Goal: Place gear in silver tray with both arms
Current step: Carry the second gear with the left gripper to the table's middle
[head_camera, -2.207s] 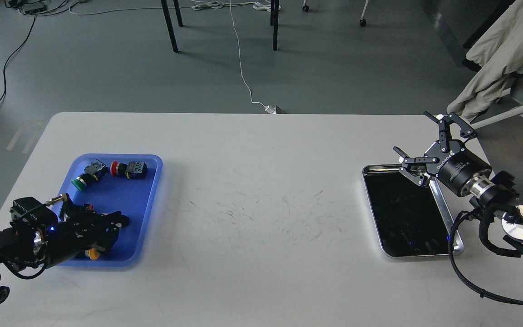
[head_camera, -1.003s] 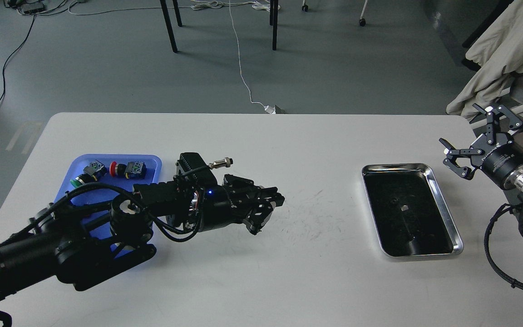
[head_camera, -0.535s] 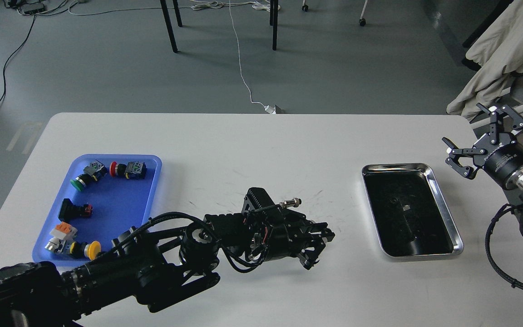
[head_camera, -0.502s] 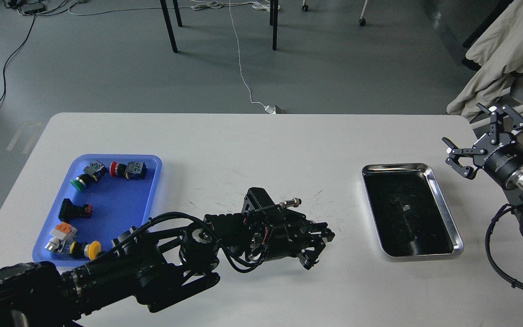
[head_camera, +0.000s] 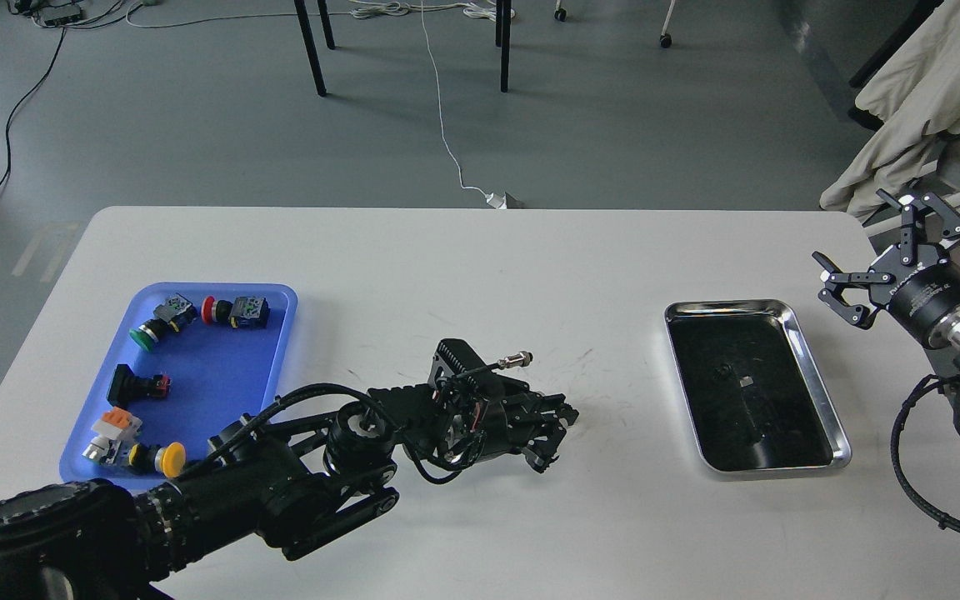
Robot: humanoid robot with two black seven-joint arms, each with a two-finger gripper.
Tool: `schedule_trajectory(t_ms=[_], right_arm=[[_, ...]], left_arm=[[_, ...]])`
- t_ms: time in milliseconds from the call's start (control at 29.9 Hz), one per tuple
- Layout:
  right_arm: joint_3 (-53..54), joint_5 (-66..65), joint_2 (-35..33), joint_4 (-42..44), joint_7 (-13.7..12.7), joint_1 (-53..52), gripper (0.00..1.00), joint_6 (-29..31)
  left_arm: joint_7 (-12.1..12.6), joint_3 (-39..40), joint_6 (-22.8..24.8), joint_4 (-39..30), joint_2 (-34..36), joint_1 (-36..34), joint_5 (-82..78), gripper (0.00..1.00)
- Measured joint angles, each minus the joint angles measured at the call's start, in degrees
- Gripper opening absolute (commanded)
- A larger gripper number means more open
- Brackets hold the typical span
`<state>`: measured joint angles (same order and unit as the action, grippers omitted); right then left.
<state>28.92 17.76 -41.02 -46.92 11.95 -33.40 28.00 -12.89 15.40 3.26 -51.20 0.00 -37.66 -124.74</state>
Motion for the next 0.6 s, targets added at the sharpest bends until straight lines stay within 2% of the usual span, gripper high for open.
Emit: schedule_trajectory(t_ms=[201,602], right_arm=[[0.0,0.0,0.3,-0.2,0.0,0.0,0.98,0.0],[0.4,0.0,-0.2,0.0,0.0,0.0,0.98,0.0]], left_arm=[[2.5,0.2,-0.2,-2.2,0.0,-0.2,3.5,0.11],[2.9,-0.1,-0.3,-5.3,0.0,0.1,4.1,0.16]])
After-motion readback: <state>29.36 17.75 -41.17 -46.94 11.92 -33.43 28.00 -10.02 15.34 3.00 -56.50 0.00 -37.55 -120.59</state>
